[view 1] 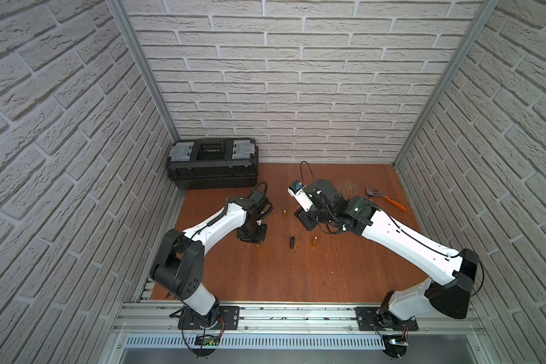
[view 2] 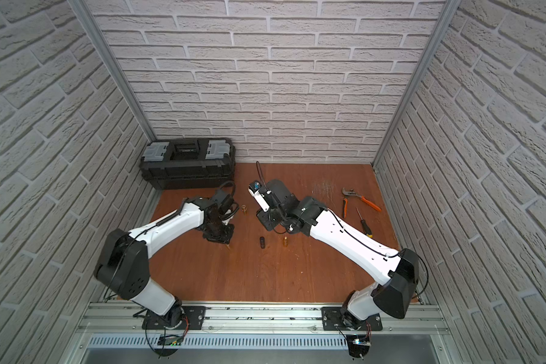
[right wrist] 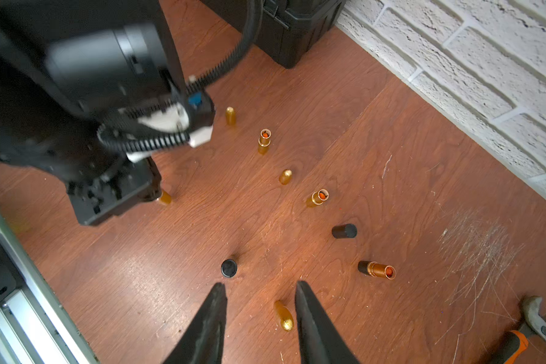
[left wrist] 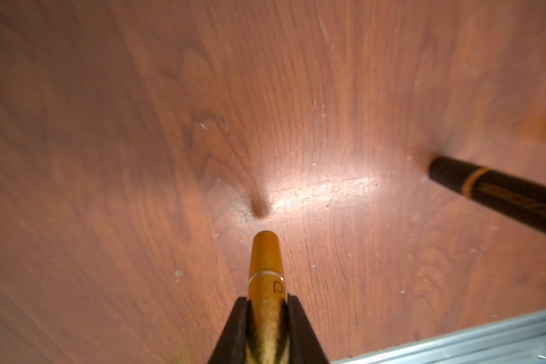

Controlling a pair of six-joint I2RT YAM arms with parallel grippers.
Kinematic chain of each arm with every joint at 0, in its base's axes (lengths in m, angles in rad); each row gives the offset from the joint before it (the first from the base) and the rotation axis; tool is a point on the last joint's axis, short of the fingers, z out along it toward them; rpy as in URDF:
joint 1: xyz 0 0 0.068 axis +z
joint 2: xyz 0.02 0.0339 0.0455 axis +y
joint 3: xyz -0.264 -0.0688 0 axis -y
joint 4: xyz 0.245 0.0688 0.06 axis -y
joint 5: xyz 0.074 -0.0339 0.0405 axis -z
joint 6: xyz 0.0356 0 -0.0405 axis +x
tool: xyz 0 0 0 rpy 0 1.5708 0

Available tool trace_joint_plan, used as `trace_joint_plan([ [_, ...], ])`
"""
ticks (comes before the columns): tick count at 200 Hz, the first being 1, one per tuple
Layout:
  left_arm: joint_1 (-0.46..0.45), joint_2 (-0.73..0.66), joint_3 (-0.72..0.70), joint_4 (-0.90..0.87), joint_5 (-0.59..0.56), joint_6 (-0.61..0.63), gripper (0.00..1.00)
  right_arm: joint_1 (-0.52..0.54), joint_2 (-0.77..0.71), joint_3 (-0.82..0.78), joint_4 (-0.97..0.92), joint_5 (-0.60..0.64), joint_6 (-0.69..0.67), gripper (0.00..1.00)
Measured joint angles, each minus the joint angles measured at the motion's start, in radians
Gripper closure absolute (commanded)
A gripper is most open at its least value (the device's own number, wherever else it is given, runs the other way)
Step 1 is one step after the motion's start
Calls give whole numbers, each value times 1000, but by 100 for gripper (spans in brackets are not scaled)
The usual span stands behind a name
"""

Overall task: Open the lipstick cap
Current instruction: Pick up the lipstick at the center of the board, then open the cover of the lipstick.

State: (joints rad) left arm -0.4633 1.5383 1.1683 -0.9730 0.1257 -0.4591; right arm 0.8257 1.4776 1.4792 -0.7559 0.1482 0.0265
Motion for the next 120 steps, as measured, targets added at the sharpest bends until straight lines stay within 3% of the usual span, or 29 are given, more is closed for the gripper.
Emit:
trace_joint_plan([
  [40, 183, -180, 126, -31, 237, -2, 83, 80, 5, 53, -63, -60, -50, 60],
  [84, 188, -239, 164, -34, 533, -26, 82, 122, 39, 180, -112, -154, -101, 60],
  [120, 188, -269, 139, -8, 679, -60, 82, 124, 63, 225, -143, -172, -148, 60],
])
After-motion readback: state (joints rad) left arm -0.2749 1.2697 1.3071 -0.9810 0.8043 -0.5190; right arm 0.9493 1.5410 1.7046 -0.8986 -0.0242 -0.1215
